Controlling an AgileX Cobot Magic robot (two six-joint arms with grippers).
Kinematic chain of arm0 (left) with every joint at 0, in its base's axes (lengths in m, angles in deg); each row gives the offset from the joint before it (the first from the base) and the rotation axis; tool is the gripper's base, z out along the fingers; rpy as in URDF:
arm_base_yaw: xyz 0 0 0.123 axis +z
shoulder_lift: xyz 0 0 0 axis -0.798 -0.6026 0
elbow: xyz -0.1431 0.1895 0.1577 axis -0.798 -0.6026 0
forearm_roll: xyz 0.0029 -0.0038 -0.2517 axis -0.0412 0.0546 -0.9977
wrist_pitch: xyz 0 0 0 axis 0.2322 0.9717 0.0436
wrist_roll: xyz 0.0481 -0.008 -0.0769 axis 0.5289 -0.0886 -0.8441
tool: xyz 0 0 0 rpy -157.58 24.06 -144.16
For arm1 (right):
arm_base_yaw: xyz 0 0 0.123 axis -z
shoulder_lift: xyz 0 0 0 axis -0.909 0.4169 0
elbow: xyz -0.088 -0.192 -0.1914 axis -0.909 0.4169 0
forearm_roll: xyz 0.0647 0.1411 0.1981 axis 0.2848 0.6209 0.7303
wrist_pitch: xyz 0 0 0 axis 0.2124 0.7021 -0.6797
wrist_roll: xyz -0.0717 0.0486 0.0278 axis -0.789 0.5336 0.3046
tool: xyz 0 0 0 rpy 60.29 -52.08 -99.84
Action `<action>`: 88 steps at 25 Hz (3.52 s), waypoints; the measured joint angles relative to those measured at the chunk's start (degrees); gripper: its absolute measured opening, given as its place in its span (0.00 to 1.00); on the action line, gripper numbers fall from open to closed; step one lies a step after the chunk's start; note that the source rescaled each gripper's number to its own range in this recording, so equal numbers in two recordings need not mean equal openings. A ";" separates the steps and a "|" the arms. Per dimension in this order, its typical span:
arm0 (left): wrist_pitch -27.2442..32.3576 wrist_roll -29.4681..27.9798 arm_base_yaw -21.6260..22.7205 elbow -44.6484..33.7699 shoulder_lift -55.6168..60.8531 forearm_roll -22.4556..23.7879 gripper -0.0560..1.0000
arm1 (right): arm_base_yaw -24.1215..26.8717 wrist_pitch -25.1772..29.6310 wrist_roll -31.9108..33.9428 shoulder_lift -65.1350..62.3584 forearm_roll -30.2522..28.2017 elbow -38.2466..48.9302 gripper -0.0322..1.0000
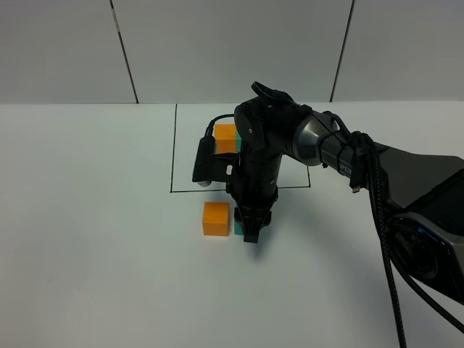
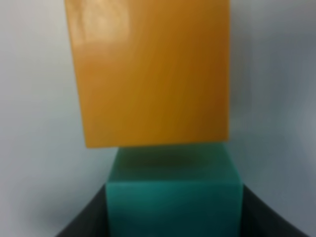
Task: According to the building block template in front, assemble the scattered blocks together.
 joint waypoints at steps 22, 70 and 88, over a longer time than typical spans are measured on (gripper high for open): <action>0.00 0.00 0.00 0.00 0.00 0.00 0.65 | 0.00 -0.68 -4.40 0.12 2.54 -0.11 0.03; 0.00 0.00 0.00 0.00 0.00 0.00 0.65 | 41.01 -15.10 31.81 -57.76 5.39 42.83 1.00; 0.00 0.00 0.00 0.00 0.00 0.00 0.65 | 41.01 -8.36 37.16 -104.45 4.04 72.78 1.00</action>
